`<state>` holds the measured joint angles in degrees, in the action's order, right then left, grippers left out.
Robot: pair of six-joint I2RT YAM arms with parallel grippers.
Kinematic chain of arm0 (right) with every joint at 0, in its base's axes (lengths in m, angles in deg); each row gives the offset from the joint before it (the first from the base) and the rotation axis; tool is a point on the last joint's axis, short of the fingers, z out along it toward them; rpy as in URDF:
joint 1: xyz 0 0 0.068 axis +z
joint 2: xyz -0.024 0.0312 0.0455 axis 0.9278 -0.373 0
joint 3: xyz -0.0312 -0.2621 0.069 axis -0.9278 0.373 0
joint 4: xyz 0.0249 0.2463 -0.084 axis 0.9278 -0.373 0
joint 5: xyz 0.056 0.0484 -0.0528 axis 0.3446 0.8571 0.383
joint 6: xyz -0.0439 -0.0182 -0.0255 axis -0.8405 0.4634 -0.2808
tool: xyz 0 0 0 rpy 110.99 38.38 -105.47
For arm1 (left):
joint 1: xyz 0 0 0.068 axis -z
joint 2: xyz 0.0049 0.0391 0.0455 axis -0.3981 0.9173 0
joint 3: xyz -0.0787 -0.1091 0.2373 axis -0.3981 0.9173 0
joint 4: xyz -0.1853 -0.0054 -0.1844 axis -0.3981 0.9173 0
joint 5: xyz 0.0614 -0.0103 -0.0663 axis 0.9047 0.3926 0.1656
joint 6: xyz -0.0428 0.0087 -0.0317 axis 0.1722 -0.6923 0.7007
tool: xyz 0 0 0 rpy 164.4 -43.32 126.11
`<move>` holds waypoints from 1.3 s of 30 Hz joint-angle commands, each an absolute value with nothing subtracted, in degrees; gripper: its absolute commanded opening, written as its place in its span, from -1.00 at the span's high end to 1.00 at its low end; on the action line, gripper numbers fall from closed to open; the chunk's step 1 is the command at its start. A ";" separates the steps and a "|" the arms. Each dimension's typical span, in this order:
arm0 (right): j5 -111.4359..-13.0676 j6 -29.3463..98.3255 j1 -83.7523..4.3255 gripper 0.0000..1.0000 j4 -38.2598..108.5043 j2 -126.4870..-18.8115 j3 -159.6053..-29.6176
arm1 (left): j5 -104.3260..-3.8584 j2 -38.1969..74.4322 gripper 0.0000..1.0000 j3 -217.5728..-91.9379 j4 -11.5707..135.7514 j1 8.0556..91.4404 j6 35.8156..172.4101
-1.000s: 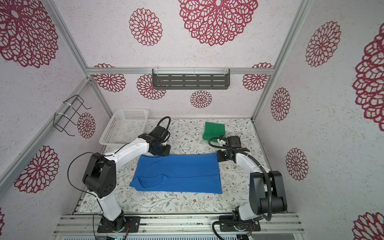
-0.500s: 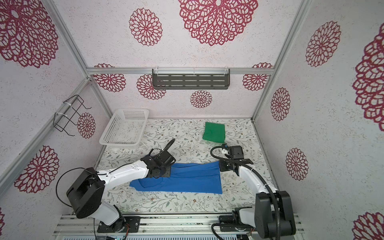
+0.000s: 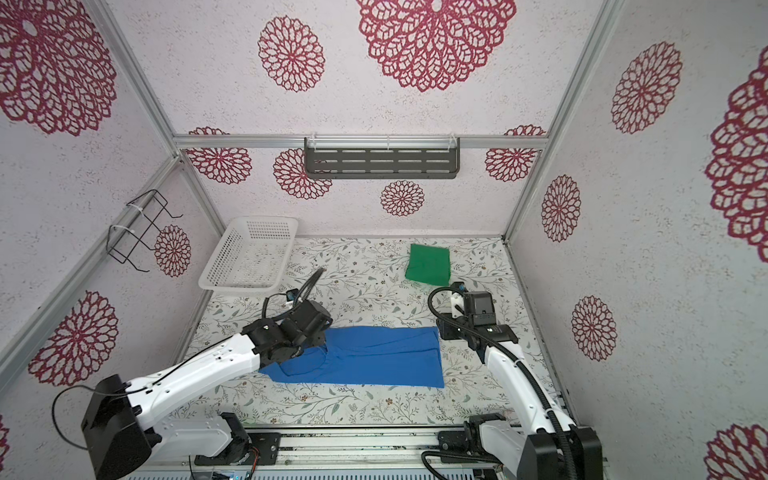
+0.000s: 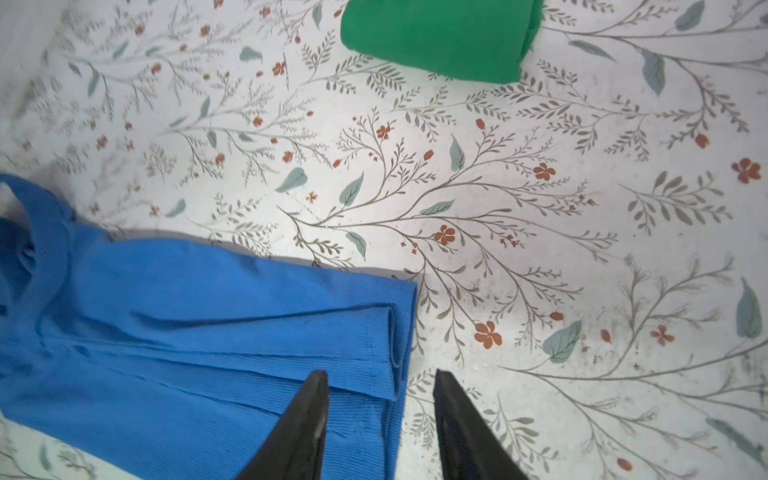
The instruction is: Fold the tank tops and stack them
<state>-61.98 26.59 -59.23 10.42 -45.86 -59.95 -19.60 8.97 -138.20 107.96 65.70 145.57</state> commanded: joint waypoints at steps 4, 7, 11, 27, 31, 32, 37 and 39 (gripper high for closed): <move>-61.00 48.78 -51.14 0.12 11.63 -45.45 -58.87 | -27.28 11.46 0.05 -138.57 106.94 49.73 134.40; -62.61 52.79 -41.83 0.17 17.36 -46.68 -58.27 | -29.64 15.38 0.06 -140.78 106.06 44.73 129.79; -65.16 54.77 -33.69 0.23 20.40 -51.44 -59.64 | -31.23 22.21 0.06 -144.07 105.32 41.34 126.03; -66.88 55.36 -22.93 0.24 28.01 -68.96 -68.34 | -32.04 33.33 0.50 -147.36 105.32 40.03 124.62; -66.91 55.09 -20.61 0.24 30.05 -74.64 -72.11 | -31.65 33.55 0.75 -147.53 105.77 39.98 124.24; -66.83 55.13 -20.12 0.24 30.75 -76.14 -73.18 | -31.66 33.58 0.76 -147.57 105.69 39.89 124.15; -65.65 55.46 -18.56 0.25 34.56 -83.15 -78.01 | -31.36 34.34 0.56 -147.27 105.80 39.72 123.95; -65.37 55.75 -18.05 0.26 35.51 -85.20 -79.62 | -31.19 34.82 0.44 -147.18 105.36 39.64 123.76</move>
<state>-65.91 54.44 -18.71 32.23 -84.09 -77.00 -31.77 33.58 -147.42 106.04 40.17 124.70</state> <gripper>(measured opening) 0.372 0.272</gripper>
